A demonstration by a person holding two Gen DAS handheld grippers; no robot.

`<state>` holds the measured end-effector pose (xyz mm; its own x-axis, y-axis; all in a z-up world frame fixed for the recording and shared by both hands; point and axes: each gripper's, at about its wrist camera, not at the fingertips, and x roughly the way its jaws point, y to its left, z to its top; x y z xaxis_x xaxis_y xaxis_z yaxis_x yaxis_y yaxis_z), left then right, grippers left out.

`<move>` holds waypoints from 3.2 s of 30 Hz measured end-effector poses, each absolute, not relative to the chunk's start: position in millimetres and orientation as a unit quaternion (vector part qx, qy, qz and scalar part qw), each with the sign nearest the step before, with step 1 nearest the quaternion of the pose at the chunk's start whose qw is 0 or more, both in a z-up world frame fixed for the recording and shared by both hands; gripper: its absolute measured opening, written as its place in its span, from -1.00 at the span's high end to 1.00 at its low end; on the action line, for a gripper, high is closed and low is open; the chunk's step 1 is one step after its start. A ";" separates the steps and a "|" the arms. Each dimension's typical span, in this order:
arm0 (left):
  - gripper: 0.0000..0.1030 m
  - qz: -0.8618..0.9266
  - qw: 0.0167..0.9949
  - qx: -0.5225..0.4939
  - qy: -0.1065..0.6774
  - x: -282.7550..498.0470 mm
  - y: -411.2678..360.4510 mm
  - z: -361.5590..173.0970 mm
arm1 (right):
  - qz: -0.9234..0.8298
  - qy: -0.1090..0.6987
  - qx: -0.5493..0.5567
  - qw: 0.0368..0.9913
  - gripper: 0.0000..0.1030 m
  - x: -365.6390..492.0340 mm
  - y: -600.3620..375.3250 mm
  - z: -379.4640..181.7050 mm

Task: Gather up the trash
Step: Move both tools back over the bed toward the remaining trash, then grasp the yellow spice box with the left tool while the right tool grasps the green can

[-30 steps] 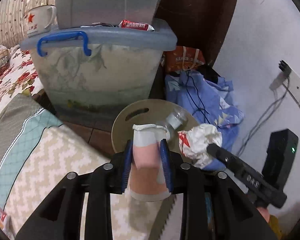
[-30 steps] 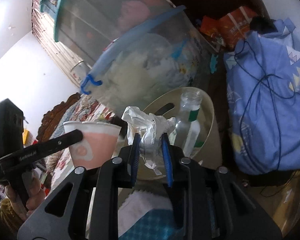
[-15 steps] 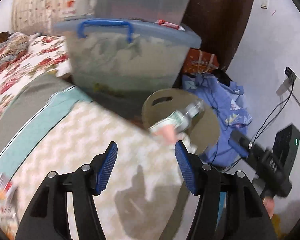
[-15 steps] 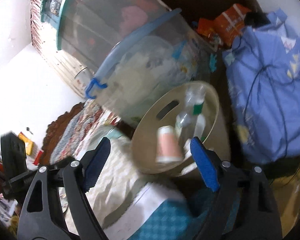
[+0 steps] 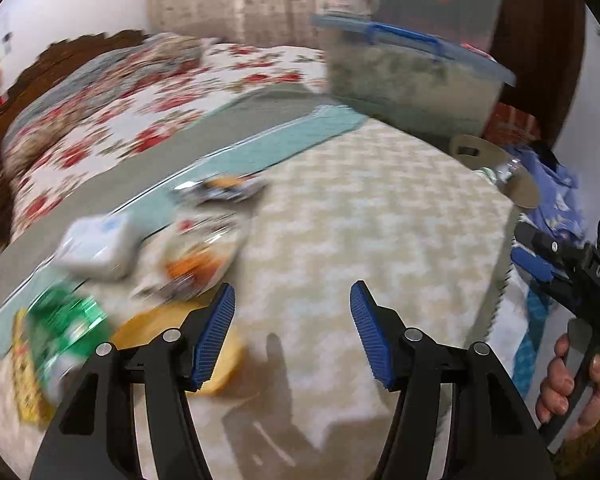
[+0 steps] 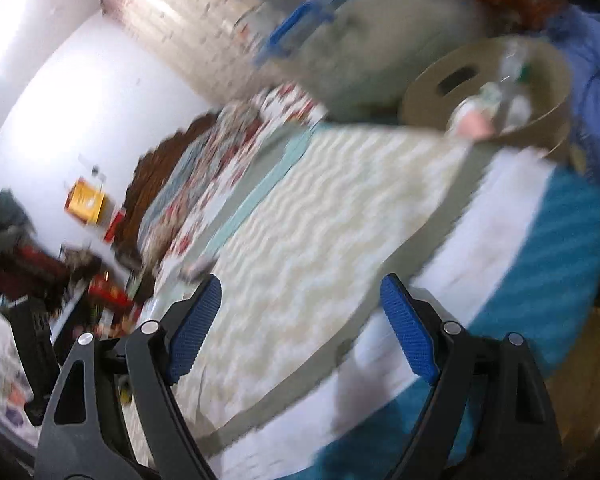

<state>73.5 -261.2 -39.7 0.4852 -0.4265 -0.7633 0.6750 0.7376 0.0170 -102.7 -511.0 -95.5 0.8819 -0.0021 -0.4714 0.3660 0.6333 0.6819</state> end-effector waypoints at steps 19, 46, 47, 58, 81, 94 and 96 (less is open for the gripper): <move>-0.11 -0.220 0.898 0.090 0.370 64.8 -105.2 -34.3 | -0.016 0.340 0.328 0.881 -0.64 -50.9 -347.0 -88.5; -0.34 -0.075 0.902 0.054 0.421 91.2 -13.7 -68.3 | -0.018 0.308 0.336 0.890 -0.94 -57.0 -328.6 -93.9; -0.37 -0.073 0.900 0.054 0.425 92.5 -12.0 -69.1 | -0.016 0.308 0.335 0.890 -0.94 -56.7 -328.5 -93.9; -0.83 -0.067 0.888 0.030 0.454 100.4 -2.9 -76.5 | -0.004 0.313 0.330 0.891 -0.94 -52.3 -330.0 -93.2; -0.83 -0.154 0.872 0.047 0.462 97.2 14.4 -61.1 | 0.017 0.346 0.250 0.904 -0.63 -36.6 -306.0 -80.0; -0.53 -0.171 0.872 0.100 0.448 143.2 -39.3 -63.4 | 0.164 0.369 0.153 0.902 -0.36 90.1 -240.1 -30.8; -0.07 -0.169 0.870 0.084 0.455 149.1 -35.5 -69.7 | 0.169 0.387 0.173 0.890 -0.14 109.3 -236.8 -36.6</move>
